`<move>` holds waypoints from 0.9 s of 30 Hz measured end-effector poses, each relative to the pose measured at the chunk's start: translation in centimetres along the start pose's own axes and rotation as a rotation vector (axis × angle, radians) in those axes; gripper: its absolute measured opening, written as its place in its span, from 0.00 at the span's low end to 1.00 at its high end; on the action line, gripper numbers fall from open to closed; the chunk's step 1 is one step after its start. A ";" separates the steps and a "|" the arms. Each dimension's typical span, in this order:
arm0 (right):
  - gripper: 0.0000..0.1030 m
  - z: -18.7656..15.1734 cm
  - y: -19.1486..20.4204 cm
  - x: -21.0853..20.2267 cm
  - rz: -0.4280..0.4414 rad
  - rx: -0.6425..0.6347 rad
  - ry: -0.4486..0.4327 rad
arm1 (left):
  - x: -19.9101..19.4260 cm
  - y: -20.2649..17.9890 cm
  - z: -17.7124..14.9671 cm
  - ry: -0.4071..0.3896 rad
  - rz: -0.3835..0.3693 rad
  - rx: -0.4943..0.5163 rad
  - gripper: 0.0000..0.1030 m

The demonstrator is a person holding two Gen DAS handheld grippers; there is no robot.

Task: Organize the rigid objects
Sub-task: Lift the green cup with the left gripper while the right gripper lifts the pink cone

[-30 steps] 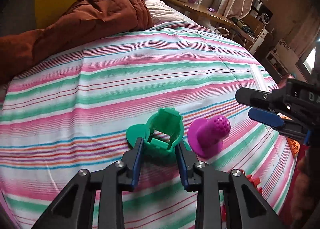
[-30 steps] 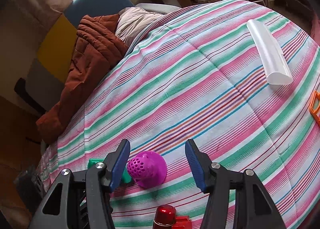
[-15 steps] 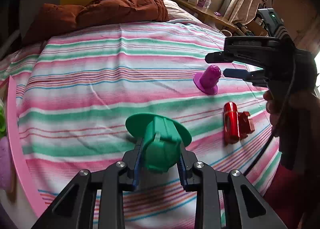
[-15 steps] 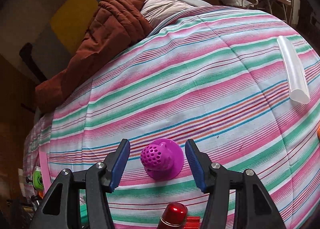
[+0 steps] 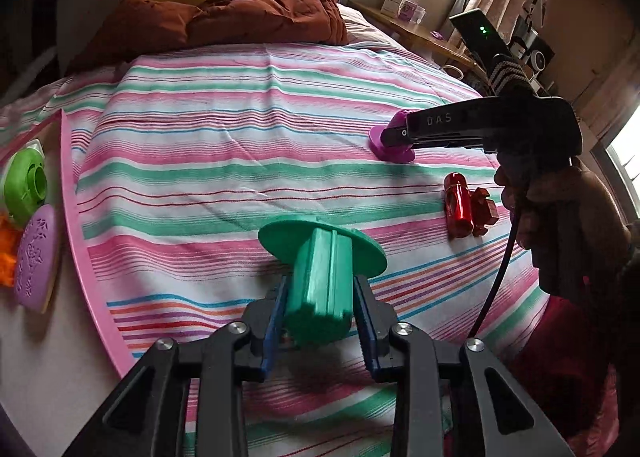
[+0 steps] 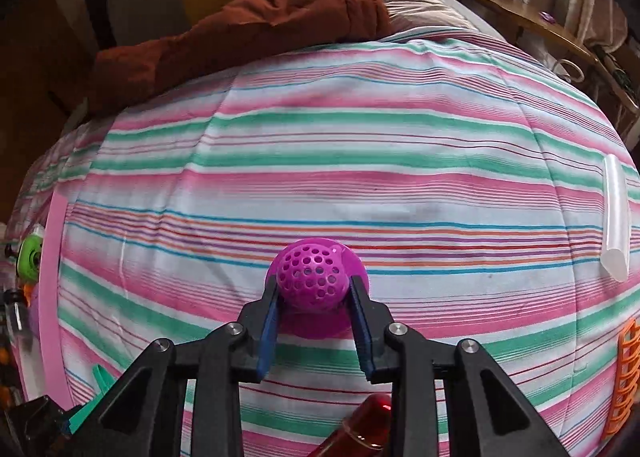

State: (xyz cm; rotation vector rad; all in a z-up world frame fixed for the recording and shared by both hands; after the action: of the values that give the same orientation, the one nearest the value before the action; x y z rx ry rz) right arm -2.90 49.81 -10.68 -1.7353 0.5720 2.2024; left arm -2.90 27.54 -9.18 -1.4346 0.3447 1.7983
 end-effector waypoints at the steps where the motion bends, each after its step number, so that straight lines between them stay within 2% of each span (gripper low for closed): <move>1: 0.31 -0.2 0.6 0.4 -0.005 -0.024 0.018 | -0.1 0.2 -0.2 -0.001 -0.004 -0.005 0.48; 2: 0.31 -0.4 1.0 0.8 -0.015 -0.046 0.032 | -0.3 0.3 -0.4 -0.005 -0.008 -0.009 0.55; 4: 0.31 -0.5 1.6 0.9 -0.037 -0.077 0.028 | -0.8 0.3 -0.9 -0.009 -0.014 -0.007 0.59; 10: 0.31 -0.8 1.9 0.9 -0.036 -0.080 0.030 | -0.6 0.0 -0.8 0.001 0.032 0.027 0.59; 16: 0.31 -0.5 1.7 1.0 -0.034 -0.074 0.035 | 1.1 -0.6 0.6 0.037 0.067 0.056 0.58; 18: 0.31 -0.6 1.6 0.8 -0.031 -0.070 0.036 | 1.9 -0.7 0.6 0.059 0.085 0.061 0.55; 22: 0.31 -0.4 1.7 1.0 -0.030 -0.062 0.035 | 2.1 -0.9 0.6 0.043 0.139 0.084 0.32; 27: 0.31 -0.5 1.9 1.0 -0.053 -0.078 0.025 | 2.2 -0.6 0.6 0.035 0.134 0.067 0.30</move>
State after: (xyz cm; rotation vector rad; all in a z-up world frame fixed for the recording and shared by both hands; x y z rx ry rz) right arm -3.59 47.85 -11.47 -1.7974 0.4455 2.1967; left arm -3.01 29.19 -10.88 -1.4267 0.5257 1.8511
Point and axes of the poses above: each gripper's, at about its wrist camera, not at the fingertips, and x roughly the way its jaws point, y to its left, z to its top, the point moved 4 cm from there along x, roughly the way its jaws point, and after that the axes turned 12 degrees about y, right-handed, at the moved point
